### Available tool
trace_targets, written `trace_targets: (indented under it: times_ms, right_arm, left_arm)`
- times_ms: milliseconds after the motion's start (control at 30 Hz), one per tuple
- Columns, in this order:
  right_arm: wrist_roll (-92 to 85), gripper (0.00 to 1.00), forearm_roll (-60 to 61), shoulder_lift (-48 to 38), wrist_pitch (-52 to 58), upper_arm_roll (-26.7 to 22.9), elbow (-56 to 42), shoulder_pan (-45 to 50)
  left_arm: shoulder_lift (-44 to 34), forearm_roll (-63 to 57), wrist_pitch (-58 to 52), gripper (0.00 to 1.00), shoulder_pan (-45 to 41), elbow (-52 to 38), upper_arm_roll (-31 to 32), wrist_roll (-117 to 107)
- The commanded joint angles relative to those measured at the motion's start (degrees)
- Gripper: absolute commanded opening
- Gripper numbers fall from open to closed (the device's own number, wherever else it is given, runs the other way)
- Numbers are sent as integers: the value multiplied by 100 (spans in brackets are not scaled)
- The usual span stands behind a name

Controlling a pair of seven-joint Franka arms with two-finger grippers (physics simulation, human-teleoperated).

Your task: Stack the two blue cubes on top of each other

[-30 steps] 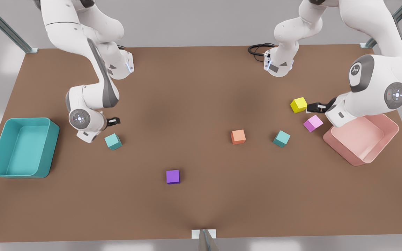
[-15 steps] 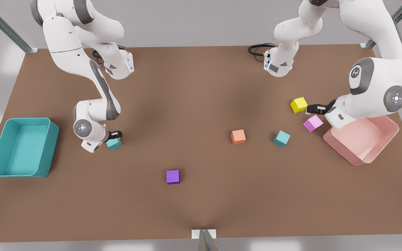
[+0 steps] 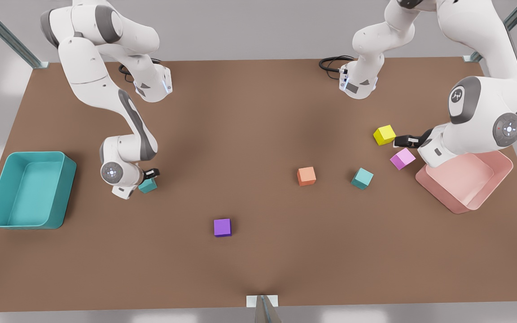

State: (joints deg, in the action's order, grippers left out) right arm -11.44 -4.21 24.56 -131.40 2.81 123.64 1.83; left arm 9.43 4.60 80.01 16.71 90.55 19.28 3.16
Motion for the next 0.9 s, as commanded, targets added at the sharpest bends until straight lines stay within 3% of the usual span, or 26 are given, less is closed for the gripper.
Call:
trace_targets:
  times_ms: [0, 133, 200, 267, 367, 500, 600, 733, 867]
  right_arm:
    - [-570, 100, 8, 23, -18, 0, -15, 1]
    - [-570, 100, -1, 146, -26, 0, -94, -7]
    - [-570, 87, -1, 172, -26, 0, -94, 1]
    - [-570, 60, -1, 172, 18, 0, -138, -7]
    - [-570, 47, -1, 128, 62, 9, -191, -25]
    - [-562, 46, 8, 76, 439, 105, -498, -16]
    - [88, 47, 746, 23, 633, 800, -982, 98]
    - [2346, 47, 1941, 699, 563, 914, -2211, 1450]
    - [3964, 47, 1959, 1165, 483, 923, -3257, 2172]
  left_arm:
    - [-3, -3, -2, 100, -1, -2, 6, 1]
    - [6, -3, -2, 100, -1, -2, 6, 1]
    - [6, -3, -2, 100, 8, -2, 6, 1]
    - [-3, -3, -46, 100, 8, -2, 6, 1]
    - [6, -3, -46, 100, 8, -2, 6, 1]
    - [33, -3, -46, 100, 8, -2, 6, 1]
    - [33, -3, -29, 100, -1, -2, 6, -8]
    - [41, -11, -29, 100, -1, -2, 6, 1]
    - [33, -11, -38, 100, -1, -2, 6, -8]
